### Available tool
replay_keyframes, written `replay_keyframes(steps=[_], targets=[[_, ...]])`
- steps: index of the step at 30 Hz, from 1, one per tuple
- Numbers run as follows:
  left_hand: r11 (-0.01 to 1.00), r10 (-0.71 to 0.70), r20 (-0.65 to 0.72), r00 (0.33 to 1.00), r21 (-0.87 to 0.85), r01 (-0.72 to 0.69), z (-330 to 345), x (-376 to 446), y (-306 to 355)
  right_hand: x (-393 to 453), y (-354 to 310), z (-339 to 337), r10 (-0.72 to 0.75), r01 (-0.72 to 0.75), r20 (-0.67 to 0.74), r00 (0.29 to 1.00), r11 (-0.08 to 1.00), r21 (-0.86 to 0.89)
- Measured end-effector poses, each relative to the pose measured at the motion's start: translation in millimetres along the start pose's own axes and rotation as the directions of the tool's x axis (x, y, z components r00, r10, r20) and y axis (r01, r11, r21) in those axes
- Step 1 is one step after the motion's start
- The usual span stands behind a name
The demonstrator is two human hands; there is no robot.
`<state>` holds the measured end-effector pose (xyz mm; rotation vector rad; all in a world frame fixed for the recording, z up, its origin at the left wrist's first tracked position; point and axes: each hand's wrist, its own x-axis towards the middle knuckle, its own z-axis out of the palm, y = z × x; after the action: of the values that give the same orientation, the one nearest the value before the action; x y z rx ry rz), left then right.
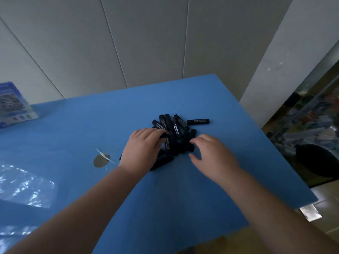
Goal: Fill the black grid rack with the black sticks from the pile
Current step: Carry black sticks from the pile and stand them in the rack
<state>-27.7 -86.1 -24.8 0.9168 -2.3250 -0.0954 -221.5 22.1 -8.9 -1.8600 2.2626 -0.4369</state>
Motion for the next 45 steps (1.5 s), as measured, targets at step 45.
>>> replay_keyframes(steps=[45], targets=[[-0.228, -0.7, 0.517, 0.492, -0.815, 0.532, -138.0, -81.6, -6.8, 19.4, -115.2, -8.3, -0.153, -0.048, 0.134, 0.979, 0.467, 0.883]])
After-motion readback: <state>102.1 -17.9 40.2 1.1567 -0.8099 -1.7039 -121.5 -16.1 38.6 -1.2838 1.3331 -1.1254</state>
